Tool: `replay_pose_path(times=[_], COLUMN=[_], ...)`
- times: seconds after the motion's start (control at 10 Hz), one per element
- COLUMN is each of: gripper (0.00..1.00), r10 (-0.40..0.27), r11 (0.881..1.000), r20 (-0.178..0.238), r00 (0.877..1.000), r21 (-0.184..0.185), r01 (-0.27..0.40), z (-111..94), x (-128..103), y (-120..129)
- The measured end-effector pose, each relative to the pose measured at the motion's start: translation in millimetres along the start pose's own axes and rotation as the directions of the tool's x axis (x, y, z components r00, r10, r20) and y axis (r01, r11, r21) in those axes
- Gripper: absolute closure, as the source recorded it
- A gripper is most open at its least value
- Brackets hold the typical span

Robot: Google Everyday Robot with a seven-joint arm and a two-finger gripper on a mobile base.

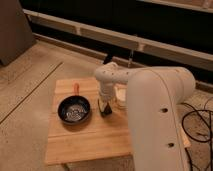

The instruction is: Place the eraser on the white sponge

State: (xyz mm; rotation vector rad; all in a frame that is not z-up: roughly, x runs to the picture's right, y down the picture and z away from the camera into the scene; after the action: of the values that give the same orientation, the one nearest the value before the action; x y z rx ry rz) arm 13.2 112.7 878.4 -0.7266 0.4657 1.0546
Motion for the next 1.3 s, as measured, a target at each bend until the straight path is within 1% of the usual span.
replay_pose_path(times=[0.3,0.5,0.6,0.8,0.9,1.3], gripper=[0.47,0.3,0.25,0.24,0.24,0.24], r10=[-0.012,-0.018,-0.021,-0.024,-0.031,-0.04], r11=[1.0,1.0,1.0,1.0,0.999,0.999], r20=[-0.015,-0.024,-0.029,-0.026,-0.017,-0.009], r00=[1.0,1.0,0.999,0.999,0.999,0.999], r21=[-0.002,0.0,0.001,0.004,0.007,0.01], r01=[0.012,0.018,0.021,0.025,0.031,0.04], z=[2.7,4.1,4.6,4.5,2.7,-3.3], x=[0.8,0.2,0.1,-1.4,-4.3,-4.5], y=[1.1,2.6,3.5,3.0,3.9,6.1])
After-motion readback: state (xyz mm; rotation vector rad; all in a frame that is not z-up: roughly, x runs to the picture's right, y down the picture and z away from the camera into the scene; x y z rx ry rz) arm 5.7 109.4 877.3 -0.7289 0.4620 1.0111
